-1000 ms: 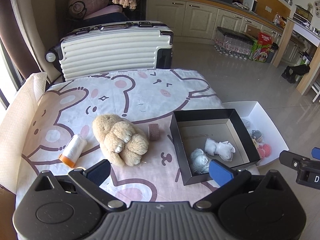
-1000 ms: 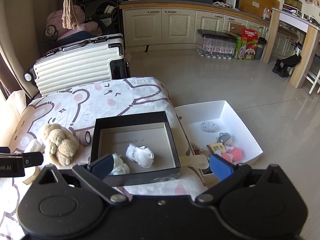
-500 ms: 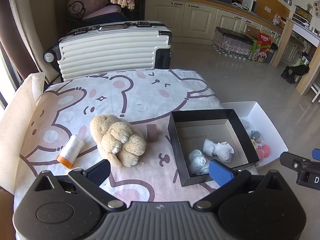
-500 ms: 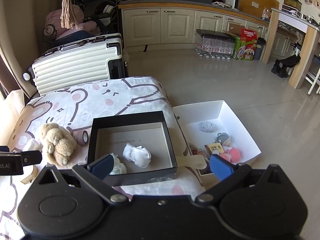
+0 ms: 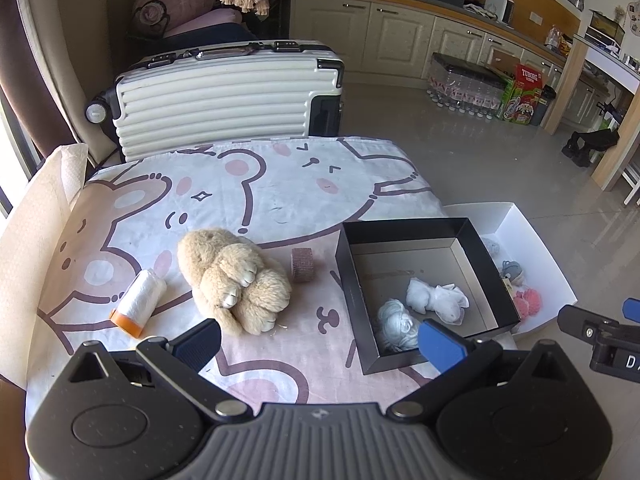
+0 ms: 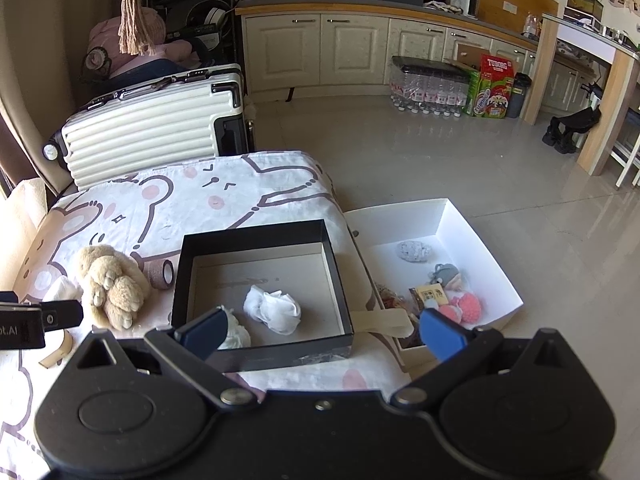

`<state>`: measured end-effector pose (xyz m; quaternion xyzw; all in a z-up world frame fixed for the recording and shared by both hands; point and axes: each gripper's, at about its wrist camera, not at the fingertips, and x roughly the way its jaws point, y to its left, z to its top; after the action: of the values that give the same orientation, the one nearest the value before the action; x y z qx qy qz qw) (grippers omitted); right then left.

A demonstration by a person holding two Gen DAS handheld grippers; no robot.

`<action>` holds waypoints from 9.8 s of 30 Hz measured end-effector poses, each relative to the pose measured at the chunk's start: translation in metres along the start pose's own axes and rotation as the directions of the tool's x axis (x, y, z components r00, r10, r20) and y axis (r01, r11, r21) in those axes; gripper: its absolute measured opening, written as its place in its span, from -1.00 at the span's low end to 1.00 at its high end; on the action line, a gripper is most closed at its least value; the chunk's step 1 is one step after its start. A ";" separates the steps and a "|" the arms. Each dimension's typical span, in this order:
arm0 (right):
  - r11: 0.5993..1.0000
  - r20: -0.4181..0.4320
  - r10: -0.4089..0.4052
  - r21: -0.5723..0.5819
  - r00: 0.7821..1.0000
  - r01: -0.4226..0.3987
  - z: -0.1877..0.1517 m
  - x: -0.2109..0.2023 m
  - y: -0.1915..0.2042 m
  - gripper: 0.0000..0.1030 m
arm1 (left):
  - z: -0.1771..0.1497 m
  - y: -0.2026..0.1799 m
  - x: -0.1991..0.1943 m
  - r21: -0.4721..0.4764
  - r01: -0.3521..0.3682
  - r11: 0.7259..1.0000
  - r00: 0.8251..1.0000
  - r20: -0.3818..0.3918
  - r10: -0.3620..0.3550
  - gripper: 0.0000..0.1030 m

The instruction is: Organize objects

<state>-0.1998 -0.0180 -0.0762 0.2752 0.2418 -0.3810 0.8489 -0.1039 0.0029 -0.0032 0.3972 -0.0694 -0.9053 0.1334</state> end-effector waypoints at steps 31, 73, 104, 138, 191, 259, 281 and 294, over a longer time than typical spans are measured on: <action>0.996 0.005 0.068 -0.060 0.998 -0.068 0.014 0.018 0.104 1.00 | -0.009 0.107 -0.022 -0.104 -0.122 0.987 0.992 0.000 0.123 1.00; 0.999 0.072 0.030 0.010 0.997 -0.031 0.024 0.012 0.146 1.00 | -0.016 0.144 -0.037 -0.195 -0.198 0.961 0.979 0.018 0.205 1.00; 0.996 0.097 -0.001 0.086 0.995 -0.007 0.115 0.064 0.153 1.00 | 0.057 0.162 0.004 -0.213 -0.332 0.919 0.941 -0.007 0.339 1.00; 0.997 0.056 0.061 0.045 0.997 -0.064 0.088 0.199 0.187 1.00 | -0.004 0.204 0.127 -0.030 -0.204 0.979 0.945 -0.265 0.189 0.84; 0.986 -0.362 0.034 0.165 0.932 0.028 0.056 0.250 0.217 -0.14 | -0.034 0.214 0.145 -0.221 -0.261 0.940 0.849 -0.517 0.114 0.34; 0.994 -0.499 0.054 0.112 0.865 0.003 0.021 0.248 0.276 0.83 | -0.051 0.215 0.137 -0.237 -0.355 0.904 0.784 -0.603 0.150 -0.06; 0.983 -0.520 0.017 0.163 0.854 0.079 0.023 0.240 0.256 -0.03 | -0.047 0.207 0.122 -0.214 -0.324 0.922 0.797 -0.586 0.145 -0.14; 0.967 -0.393 -0.011 0.231 0.920 0.110 0.045 0.196 0.251 -0.04 | -0.021 0.198 0.086 -0.223 -0.339 0.914 0.853 -0.483 0.198 -0.14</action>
<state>0.1216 -0.0079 -0.0940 0.4418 0.3639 -0.3724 0.7305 -0.1073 -0.2122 -0.0322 0.5571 0.0462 -0.7601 0.3311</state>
